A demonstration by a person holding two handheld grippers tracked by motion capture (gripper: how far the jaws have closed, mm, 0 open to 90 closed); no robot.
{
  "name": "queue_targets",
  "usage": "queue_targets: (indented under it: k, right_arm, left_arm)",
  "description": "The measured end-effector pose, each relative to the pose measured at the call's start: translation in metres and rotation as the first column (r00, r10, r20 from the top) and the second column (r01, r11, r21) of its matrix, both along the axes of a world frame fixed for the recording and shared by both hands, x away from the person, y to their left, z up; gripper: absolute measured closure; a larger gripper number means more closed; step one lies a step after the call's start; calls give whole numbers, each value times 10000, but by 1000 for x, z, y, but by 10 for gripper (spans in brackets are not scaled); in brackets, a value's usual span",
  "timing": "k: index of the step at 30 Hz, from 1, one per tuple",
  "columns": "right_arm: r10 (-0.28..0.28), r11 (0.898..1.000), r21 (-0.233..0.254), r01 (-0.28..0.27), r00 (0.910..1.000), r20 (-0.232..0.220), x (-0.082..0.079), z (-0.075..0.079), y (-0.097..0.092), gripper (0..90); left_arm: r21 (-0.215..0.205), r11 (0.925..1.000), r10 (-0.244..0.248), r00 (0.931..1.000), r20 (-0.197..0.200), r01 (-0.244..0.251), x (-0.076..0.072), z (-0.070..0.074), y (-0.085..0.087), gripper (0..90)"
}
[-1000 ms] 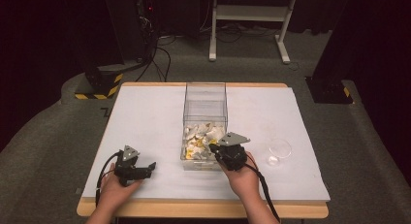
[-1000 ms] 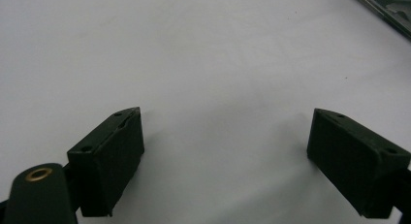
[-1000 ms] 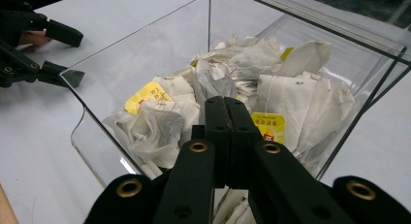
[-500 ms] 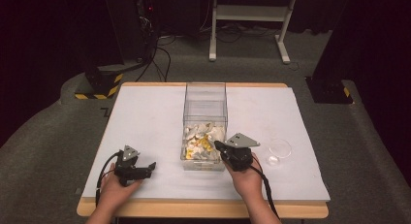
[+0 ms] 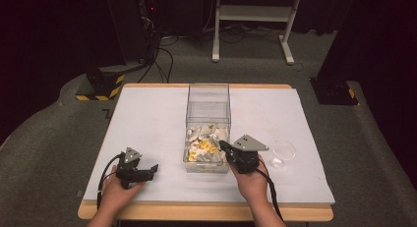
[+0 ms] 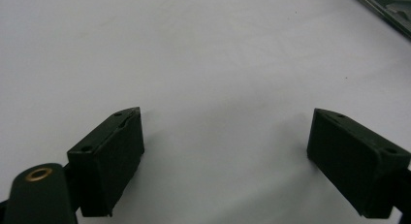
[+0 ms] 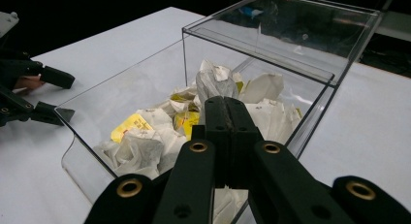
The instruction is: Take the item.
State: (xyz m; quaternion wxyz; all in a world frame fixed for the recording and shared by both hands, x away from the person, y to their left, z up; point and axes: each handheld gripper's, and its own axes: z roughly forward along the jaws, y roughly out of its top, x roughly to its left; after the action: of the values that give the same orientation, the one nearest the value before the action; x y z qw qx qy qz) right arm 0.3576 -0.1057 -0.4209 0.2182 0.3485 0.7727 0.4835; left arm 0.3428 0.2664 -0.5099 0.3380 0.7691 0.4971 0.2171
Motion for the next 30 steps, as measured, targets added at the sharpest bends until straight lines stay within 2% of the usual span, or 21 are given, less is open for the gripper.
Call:
queue_targets:
  k: [15,30]
  right_arm:
    - [-217,9992,337,203,9989,407,-6,9,-9,899]
    - [-657,9968,500,624,9956,672,-12,18,-31,899]
  left_arm:
    - [-16,10000,6,10000,-3,-6,0,0,0,135]
    - [-29,10000,11,10000,-11,-11,0,0,0,135]
